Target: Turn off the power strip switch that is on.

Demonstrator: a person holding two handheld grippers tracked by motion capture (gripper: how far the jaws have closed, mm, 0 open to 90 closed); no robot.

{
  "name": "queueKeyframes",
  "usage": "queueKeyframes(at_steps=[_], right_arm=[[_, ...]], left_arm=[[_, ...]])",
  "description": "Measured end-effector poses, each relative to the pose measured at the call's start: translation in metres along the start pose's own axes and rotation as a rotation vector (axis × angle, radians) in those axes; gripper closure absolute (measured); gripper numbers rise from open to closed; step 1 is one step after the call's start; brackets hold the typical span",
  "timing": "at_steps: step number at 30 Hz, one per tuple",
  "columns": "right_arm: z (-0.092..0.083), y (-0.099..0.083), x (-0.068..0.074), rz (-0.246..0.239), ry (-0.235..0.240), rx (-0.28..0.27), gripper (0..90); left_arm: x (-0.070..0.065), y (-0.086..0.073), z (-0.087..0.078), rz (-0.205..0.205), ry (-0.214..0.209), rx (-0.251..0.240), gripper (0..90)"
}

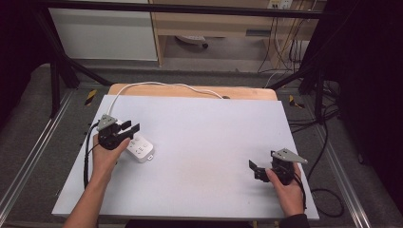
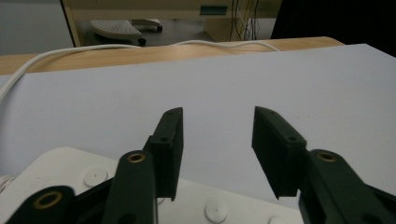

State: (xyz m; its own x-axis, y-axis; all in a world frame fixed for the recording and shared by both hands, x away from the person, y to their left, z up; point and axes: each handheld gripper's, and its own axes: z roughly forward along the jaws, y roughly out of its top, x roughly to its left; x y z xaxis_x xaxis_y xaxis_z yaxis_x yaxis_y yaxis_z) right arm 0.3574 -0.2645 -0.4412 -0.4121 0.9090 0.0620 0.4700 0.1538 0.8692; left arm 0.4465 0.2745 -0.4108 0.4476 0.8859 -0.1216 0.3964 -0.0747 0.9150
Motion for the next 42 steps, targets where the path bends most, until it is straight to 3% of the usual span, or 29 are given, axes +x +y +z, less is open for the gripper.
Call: queueKeyframes(at_steps=[9, 14, 17, 23, 32, 42], right_arm=[[-0.001, 0.000, 0.000, 0.007, 0.003, -0.001, 3.0], [0.000, 0.000, -0.001, 0.009, 0.004, -0.002, 3.0], [0.000, 0.001, -0.001, 0.011, 0.003, -0.004, 3.0], [0.000, 0.001, -0.002, 0.007, 0.004, -0.006, 3.0], [0.000, 0.001, -0.002, 0.010, 0.003, -0.005, 3.0], [0.000, 0.001, -0.002, 0.009, -0.001, -0.001, 3.0]], left_arm=[[-0.019, 0.005, -0.001, 0.007, -0.039, -0.006, 30.6], [-0.029, 0.007, -0.003, -0.018, -0.068, 0.014, 12.7], [-0.035, 0.008, -0.007, -0.020, -0.078, 0.024, 6.5], [-0.043, 0.009, -0.018, -0.042, -0.091, 0.021, 5.7], [-0.060, 0.013, -0.044, -0.014, -0.112, 0.002, 5.6], [-0.049, 0.011, -0.074, -0.058, -0.082, -0.037, 5.4]])
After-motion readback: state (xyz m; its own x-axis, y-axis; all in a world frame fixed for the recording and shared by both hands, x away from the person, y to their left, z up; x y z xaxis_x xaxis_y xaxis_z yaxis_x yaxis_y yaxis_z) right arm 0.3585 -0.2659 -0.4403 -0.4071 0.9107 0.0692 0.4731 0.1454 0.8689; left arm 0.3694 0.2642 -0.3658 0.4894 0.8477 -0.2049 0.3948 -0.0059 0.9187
